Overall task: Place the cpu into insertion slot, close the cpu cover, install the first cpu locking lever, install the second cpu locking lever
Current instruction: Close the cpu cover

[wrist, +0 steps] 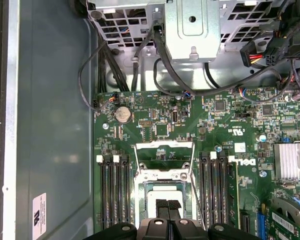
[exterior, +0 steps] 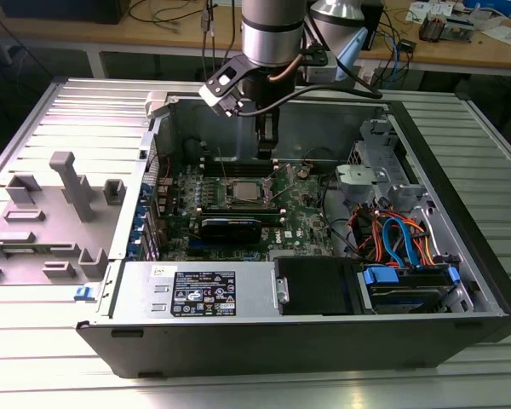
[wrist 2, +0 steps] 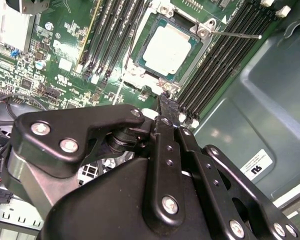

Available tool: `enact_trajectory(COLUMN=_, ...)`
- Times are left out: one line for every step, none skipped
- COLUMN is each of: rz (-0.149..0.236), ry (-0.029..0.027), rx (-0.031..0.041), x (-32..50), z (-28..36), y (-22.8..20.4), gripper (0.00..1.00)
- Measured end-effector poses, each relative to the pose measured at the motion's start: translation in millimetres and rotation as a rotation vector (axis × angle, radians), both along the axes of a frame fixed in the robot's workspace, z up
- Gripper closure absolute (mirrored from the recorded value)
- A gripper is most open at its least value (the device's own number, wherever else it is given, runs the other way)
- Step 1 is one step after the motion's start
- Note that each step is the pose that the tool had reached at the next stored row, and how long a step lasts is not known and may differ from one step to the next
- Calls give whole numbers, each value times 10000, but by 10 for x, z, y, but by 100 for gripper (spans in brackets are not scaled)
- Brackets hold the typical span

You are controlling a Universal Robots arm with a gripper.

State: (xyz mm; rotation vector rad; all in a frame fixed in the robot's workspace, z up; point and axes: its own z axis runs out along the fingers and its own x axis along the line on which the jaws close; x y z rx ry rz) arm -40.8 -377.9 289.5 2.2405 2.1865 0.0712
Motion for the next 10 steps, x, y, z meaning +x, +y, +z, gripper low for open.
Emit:
enact_trajectory(rz=0, ry=-1, rx=1, x=21, z=0, y=0, gripper=89)
enact_trajectory(rz=0, ry=-1, rx=0, x=32, z=0, y=-1, gripper=89)
enact_trajectory(rz=0, ry=-1, rx=0, x=41, z=0, y=0, gripper=89)
enact_trajectory(rz=-1, ry=-1, rx=0, x=43, z=0, y=0, gripper=89)
enact_trajectory(rz=-1, ry=-1, rx=0, x=45, z=0, y=0, gripper=89)
enact_trajectory(rz=0, ry=-1, rx=1, x=47, z=0, y=0, gripper=89)
enact_trajectory(rz=0, ry=-1, rx=0, x=48, z=0, y=0, gripper=89)
enact_trajectory(rz=2, ry=-1, rx=1, x=54, z=0, y=0, gripper=89)
enact_trajectory(rz=0, ry=-1, rx=1, x=57, z=0, y=0, gripper=89)
enact_trajectory(rz=0, ry=-1, rx=1, x=59, z=0, y=0, gripper=89)
